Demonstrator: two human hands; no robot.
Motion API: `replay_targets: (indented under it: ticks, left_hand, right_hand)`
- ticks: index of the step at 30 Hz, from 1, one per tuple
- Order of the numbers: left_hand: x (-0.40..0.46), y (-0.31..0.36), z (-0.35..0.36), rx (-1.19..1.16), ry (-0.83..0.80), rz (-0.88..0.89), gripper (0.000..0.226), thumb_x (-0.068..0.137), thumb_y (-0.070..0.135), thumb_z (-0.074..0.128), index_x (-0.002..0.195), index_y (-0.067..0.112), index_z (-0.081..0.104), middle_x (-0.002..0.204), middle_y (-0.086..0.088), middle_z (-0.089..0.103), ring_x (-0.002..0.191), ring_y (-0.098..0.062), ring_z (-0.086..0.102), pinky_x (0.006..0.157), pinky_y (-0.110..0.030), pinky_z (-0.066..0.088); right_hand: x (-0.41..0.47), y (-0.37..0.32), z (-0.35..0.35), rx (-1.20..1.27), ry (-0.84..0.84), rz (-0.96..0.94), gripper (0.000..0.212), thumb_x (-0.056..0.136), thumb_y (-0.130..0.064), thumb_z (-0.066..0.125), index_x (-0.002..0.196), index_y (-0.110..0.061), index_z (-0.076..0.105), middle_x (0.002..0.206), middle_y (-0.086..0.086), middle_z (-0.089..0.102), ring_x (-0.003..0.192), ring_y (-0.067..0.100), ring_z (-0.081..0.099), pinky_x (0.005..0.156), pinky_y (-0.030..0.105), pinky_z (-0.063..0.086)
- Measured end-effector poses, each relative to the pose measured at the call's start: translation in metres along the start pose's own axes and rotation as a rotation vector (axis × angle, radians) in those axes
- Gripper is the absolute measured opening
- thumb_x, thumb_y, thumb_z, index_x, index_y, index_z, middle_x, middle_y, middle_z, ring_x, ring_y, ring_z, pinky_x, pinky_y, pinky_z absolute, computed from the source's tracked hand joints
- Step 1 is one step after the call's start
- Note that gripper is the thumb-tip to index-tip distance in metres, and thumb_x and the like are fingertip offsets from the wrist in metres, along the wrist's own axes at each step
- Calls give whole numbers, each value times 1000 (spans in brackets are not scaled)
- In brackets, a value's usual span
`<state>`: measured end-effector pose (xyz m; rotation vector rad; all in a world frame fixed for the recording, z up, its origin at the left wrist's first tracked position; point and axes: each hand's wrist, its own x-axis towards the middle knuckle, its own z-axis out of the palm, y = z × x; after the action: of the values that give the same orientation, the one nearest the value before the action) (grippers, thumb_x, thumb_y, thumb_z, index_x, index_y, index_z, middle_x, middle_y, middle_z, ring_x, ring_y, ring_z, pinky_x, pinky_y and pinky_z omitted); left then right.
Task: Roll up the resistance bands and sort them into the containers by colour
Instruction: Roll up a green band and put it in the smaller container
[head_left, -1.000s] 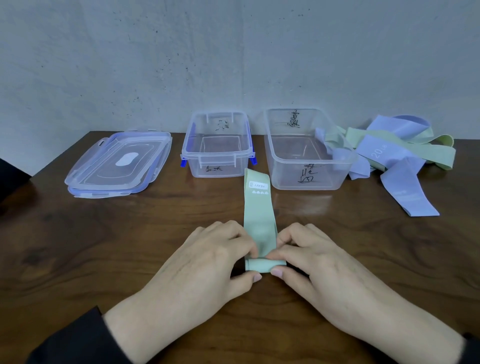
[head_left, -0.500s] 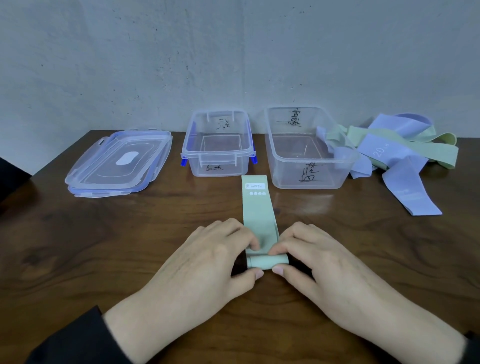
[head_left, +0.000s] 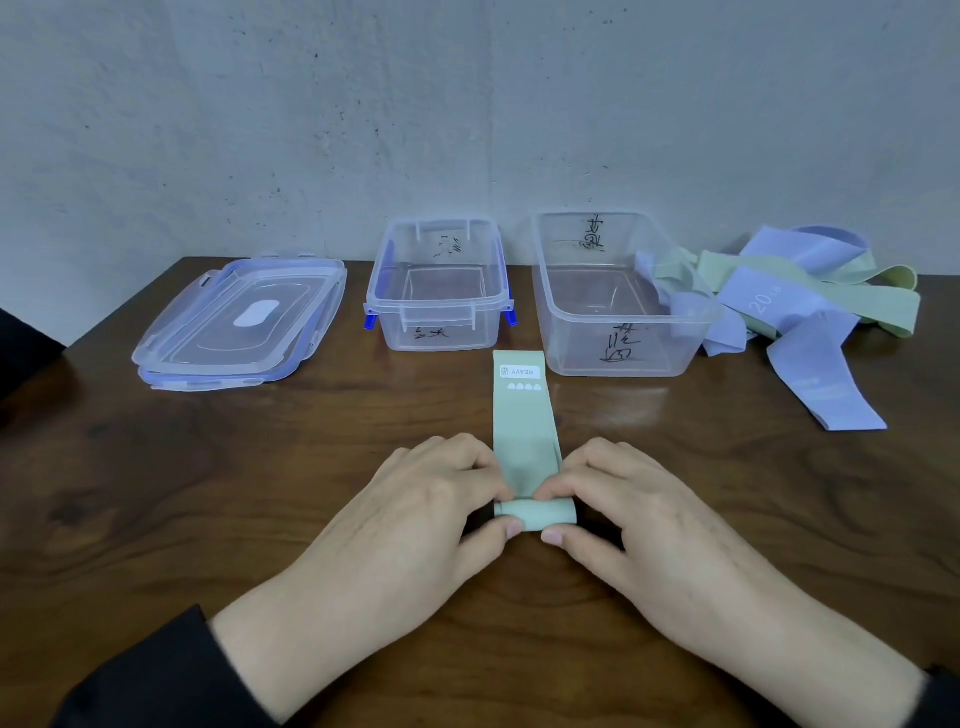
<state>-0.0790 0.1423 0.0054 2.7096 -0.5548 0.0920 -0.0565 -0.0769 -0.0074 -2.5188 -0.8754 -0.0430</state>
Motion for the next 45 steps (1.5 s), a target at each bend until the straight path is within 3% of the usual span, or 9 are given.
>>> replay_targets:
  ticks: [3, 7, 14, 21, 26, 31, 35, 40, 45]
  left_hand:
    - [0, 0, 0, 30, -14, -6, 40, 87, 61, 46, 120, 42, 57, 116, 28, 47, 108, 4, 41, 96, -20, 32]
    - [-1, 1, -2, 37, -13, 4, 26, 89, 58, 51, 111, 44, 53, 114, 28, 47, 109, 4, 39, 97, -18, 28]
    - [1, 0, 1, 18, 11, 2, 31, 91, 55, 38, 109, 42, 60, 112, 25, 51, 103, 0, 45, 94, -22, 32]
    - [0, 1, 1, 42, 17, -1, 28, 86, 57, 49, 110, 44, 52, 109, 26, 48, 101, 3, 42, 93, -22, 33]
    - [0, 2, 0, 44, 11, 1, 23, 91, 52, 51, 111, 43, 56, 111, 26, 48, 101, 1, 43, 95, -23, 34]
    - [0, 3, 0, 48, 14, 0, 26, 95, 52, 42, 116, 43, 54, 113, 26, 44, 104, -1, 43, 98, -23, 33]
    - [-1, 3, 2, 40, 17, -7, 35, 94, 55, 35, 121, 43, 55, 114, 26, 44, 105, 0, 42, 99, -24, 33]
    - [-1, 1, 2, 47, 6, -4, 33, 88, 59, 46, 118, 45, 51, 114, 27, 42, 107, 3, 39, 101, -22, 30]
    - [-1, 1, 3, 51, 9, -10, 33, 91, 57, 42, 118, 44, 55, 113, 25, 44, 105, 0, 42, 101, -26, 32]
  right_hand:
    - [0, -1, 0, -22, -8, -10, 33, 92, -52, 44, 116, -38, 63, 106, -24, 45, 104, 4, 47, 87, 22, 46]
    - [0, -2, 0, -36, -16, -10, 39, 93, -52, 39, 120, -38, 63, 106, -24, 45, 104, 4, 46, 88, 23, 46]
    - [0, 1, 0, -2, 0, 18, 26, 89, -52, 54, 113, -43, 58, 108, -26, 49, 105, 2, 47, 88, 21, 44]
    - [1, -1, 1, -26, -6, 6, 33, 94, -51, 41, 117, -39, 62, 107, -24, 44, 104, 6, 47, 91, 25, 44]
    - [0, 0, 0, -14, -5, 7, 35, 94, -52, 44, 122, -40, 59, 108, -25, 45, 106, 5, 47, 92, 24, 44]
    - [-1, 0, -1, 3, 4, 22, 21, 88, -52, 56, 108, -44, 55, 107, -27, 46, 106, 5, 47, 90, 24, 44]
    - [-1, 1, -1, -21, -6, 30, 30, 91, -56, 45, 115, -44, 58, 108, -26, 44, 106, 4, 46, 92, 25, 44]
    - [-1, -1, -1, -51, -38, 29, 40, 92, -57, 36, 121, -42, 60, 106, -25, 42, 105, 5, 44, 92, 26, 43]
    - [-1, 0, -2, -5, -22, 47, 37, 86, -61, 47, 119, -46, 52, 111, -28, 44, 107, 0, 43, 92, 23, 42]
